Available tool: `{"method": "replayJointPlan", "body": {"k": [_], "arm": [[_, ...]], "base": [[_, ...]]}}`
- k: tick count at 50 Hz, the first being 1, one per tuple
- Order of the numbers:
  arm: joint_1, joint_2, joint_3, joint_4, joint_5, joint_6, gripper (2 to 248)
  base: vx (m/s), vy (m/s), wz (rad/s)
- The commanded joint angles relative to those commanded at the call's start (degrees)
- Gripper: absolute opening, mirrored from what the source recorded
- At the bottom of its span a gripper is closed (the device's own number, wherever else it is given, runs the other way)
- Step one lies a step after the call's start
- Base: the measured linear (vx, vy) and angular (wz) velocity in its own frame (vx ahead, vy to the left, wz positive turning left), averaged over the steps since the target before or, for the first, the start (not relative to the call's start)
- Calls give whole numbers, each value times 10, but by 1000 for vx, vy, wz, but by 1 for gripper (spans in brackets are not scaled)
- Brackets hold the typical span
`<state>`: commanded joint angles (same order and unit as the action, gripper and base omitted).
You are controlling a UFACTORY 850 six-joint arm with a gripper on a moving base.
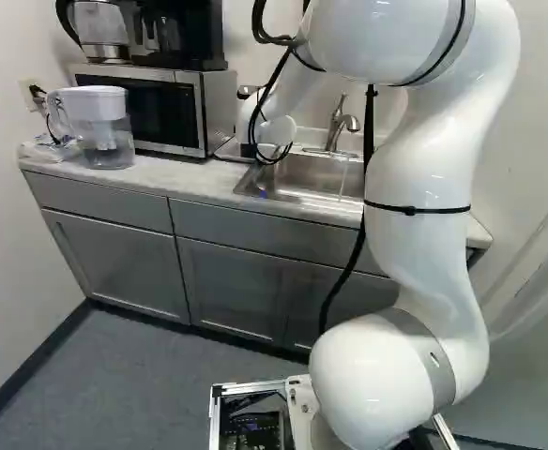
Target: Rinse the cup and place it in the tray
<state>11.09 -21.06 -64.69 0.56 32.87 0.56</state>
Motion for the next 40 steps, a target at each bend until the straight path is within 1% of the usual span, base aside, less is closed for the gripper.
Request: {"method": "replayJointPlan", "body": {"k": [4,5,10,11,16,40], "arm": [[0,0,0,0,0,0,175],[0,0,0,0,0,0,210],[0,0,0,0,0,0,210],[0,0,0,0,0,0,244],[0,1,0,0,0,0,247],[0,19,-8,0,0,0,247]], "base": [[0,0,0],[0,0,0],[0,0,0],[0,0,0],[0,0,0],[0,0,0]]}}
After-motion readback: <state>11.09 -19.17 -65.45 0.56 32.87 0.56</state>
